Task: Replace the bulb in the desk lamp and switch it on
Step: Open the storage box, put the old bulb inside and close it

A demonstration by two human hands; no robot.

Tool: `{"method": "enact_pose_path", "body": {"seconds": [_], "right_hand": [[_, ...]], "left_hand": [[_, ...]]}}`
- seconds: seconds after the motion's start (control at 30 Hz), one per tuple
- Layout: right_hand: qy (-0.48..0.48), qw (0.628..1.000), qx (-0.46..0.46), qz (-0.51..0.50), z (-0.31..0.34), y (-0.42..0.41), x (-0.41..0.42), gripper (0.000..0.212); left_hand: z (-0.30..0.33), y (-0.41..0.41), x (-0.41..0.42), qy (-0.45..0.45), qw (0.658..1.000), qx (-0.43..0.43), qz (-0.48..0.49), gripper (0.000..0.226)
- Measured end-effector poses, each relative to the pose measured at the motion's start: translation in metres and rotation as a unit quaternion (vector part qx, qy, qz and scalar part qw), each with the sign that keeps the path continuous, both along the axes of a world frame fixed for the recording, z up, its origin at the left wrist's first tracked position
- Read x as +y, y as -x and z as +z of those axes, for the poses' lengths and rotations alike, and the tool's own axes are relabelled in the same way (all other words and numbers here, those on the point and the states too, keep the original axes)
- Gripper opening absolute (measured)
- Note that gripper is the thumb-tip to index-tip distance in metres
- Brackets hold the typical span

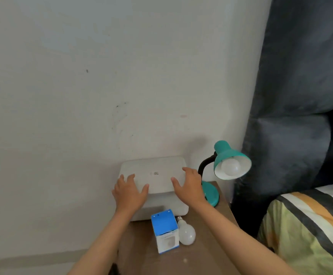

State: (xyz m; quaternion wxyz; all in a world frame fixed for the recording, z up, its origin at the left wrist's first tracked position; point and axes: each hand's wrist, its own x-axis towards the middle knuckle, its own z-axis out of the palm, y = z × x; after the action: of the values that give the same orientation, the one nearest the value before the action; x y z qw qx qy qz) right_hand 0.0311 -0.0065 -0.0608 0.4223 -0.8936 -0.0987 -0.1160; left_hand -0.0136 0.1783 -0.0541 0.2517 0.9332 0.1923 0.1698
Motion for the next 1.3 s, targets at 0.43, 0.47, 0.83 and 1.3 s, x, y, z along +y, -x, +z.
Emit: {"method": "enact_pose_path", "body": {"seconds": [0.43,0.47,0.83,1.3], "right_hand": [[-0.002,0.999,0.001,-0.045,-0.025,-0.026,0.016,0.071],[-0.008,0.999,-0.005,-0.045,-0.027,-0.027,0.016,0.072],[-0.042,0.998,-0.010,-0.049,-0.030,-0.025,0.016,0.074],[-0.056,0.996,-0.064,-0.022,-0.030,-0.022,0.013,0.066]], "left_hand": [[-0.024,-0.006,0.034,0.103,0.995,-0.005,-0.014,0.093],[-0.025,-0.005,0.034,0.106,0.994,-0.014,-0.014,0.092],[-0.028,-0.002,0.032,0.125,0.991,-0.055,-0.007,0.090],[-0.028,-0.005,0.030,0.133,0.986,-0.101,-0.007,0.086]]}}
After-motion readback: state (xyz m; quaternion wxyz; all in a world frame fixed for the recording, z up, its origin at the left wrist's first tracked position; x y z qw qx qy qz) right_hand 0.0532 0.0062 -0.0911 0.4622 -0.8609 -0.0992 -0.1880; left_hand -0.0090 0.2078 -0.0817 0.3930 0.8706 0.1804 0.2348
